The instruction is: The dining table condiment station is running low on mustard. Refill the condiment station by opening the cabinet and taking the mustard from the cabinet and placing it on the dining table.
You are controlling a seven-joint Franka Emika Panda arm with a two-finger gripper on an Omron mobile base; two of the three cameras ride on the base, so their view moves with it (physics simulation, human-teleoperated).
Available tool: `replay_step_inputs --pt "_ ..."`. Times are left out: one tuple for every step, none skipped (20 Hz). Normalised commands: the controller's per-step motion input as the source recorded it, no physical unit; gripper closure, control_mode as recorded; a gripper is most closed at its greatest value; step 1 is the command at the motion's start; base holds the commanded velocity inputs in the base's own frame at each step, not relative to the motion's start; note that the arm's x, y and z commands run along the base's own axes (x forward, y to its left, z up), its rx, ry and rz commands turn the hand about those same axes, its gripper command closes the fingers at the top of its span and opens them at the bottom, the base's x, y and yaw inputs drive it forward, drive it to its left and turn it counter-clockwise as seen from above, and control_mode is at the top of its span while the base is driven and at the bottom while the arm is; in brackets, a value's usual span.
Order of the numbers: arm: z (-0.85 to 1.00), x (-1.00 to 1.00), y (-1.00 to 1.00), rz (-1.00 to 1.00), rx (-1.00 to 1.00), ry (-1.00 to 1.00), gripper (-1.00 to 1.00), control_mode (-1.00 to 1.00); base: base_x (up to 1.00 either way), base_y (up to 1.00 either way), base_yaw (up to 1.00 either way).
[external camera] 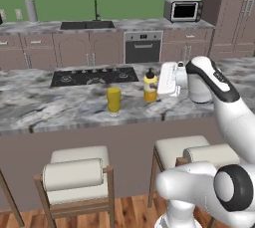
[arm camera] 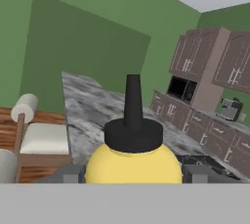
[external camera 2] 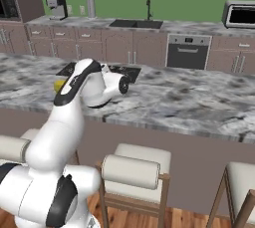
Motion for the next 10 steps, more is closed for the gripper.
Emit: replay_step_inputs --pt "-0.14 0.35 0.00 0.03 0.06 0.16 1.00 -1.00 0.00 0.00 0.00" --pt "-0.14 0.38 0.00 0.04 0.05 0.16 1.00 -1.00 0.00 0.00 0.00" --pt "-0.17 0.38 0.00 0.04 0.05 0.14 1.00 -1.00 0.00 0.00 0.00" --pt "-0.16 0.46 0.00 0.05 0.05 0.14 1.00 -1.00 0.00 0.00 0.00" --pt "-0.18 0.44 0.00 0.05 0.06 0.12 1.00 -1.00 0.00 0.00 0.00" --pt "-0.11 0.40 0.00 0.04 0.09 0.07 1.00 -1.00 0.00 0.00 0.00" --pt "-0.14 0.36 0.00 0.03 0.08 0.01 1.00 -1.00 0.00 0.00 0.00" --pt "-0.16 0.40 0.00 0.03 0.07 0.01 1.00 -1.00 0.00 0.00 0.00" --pt "-0.24 0.44 0.00 0.02 0.03 0.00 1.00 -1.00 0.00 0.00 0.00" --pt "-0.31 0.39 0.00 0.02 0.00 0.00 1.00 -1.00 0.00 0.00 0.00"
